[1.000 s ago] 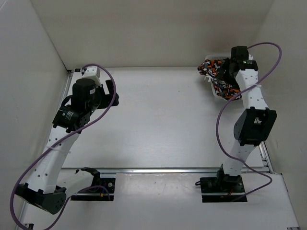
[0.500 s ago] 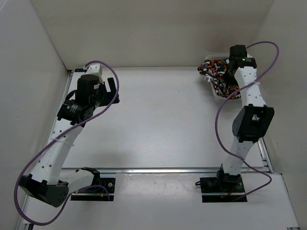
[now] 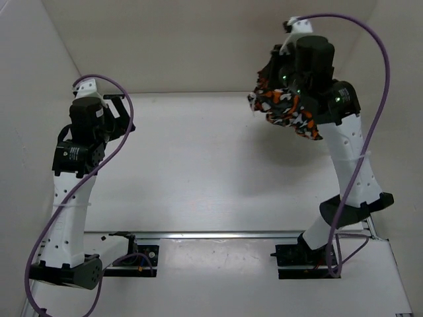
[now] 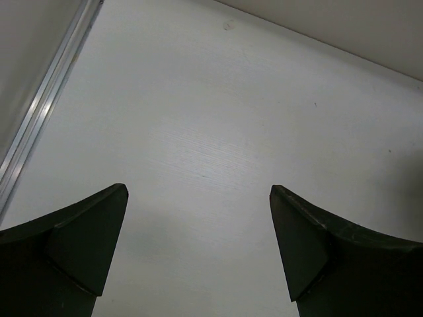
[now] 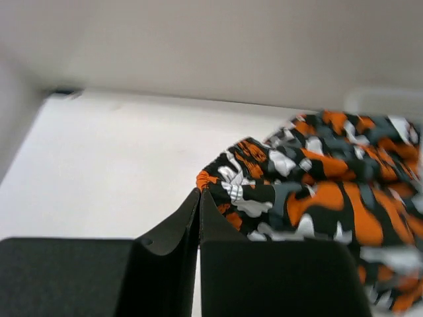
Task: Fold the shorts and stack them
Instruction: Move the shorts to the center of the board, then flatten the shorts out
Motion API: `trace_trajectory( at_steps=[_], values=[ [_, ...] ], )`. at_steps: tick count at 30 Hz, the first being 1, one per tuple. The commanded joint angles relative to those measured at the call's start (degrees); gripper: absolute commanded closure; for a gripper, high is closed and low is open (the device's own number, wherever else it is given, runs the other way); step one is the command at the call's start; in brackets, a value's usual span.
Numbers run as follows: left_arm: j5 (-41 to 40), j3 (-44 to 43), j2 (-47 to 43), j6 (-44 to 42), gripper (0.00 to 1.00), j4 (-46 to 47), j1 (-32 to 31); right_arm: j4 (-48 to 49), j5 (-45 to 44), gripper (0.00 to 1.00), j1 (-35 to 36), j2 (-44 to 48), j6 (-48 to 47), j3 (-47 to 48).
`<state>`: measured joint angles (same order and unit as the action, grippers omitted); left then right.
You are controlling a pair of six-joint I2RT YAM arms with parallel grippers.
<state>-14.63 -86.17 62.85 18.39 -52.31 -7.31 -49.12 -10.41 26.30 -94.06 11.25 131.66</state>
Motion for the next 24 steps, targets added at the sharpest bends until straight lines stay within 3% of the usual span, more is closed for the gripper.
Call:
trace_trajectory(
  at_steps=[1, 6, 8, 10, 11, 13, 16, 17, 19, 22, 24],
  values=[
    [-0.31, -2.42, -1.77, 2.70, 0.00, -4.10, 3.60, 3.33, 9.10, 1.00, 9.61, 2.38, -6.68, -5.86],
    [5.47, -1.63, 0.08, 4.02, 0.00, -5.43, 6.08, 9.47, 5.85, 1.00, 26.23, 8.36, 0.06, -30.79],
    [7.94, -0.84, 0.70, 4.02, 0.00, -5.43, 6.61, 9.48, 4.53, 0.53, 30.45, 8.89, 3.94, -41.01],
    [11.54, 0.73, 2.27, 4.02, 0.00, -5.43, 6.61, 9.48, 2.35, 0.22, 32.92, 10.55, 8.34, -45.68],
    [13.12, 2.13, 2.28, 4.02, 0.00, -5.43, 6.61, 9.48, 0.85, 0.20, 33.72, 11.61, 9.66, -49.27],
    [17.68, 4.07, 4.11, 3.49, 0.10, -4.38, 6.61, 9.48, -3.00, 0.15, 33.72, 15.90, 13.77, -52.36],
    [18.75, 8.20, 6.31, 4.37, 0.14, -1.57, 4.06, 7.99, -5.41, 0.28, 28.31, 21.61, 20.10, -57.72],
    [19.29, 9.26, 7.19, 4.98, 0.14, 0.44, 2.75, 7.99, -4.19, 0.38, 26.54, 22.86, 21.96, -59.39],
    [20.95, 10.67, 11.40, 5.87, 0.10, 1.16, 0.99, 7.46, -1.12, 0.40, 21.10, 25.40, 28.79, -64.82],
    [19.66, 8.05, 20.60, 5.87, 0.00, 2.83, -5.06, 6.67, 5.55, 0.18, 16.25, 27.69, 39.41, -73.69],
    [17.11, 5.15, 26.24, 5.87, 0.00, 2.83, -9.80, 7.28, 7.85, 0.07, 15.10, 29.28, 44.19, -78.28]
  ],
)
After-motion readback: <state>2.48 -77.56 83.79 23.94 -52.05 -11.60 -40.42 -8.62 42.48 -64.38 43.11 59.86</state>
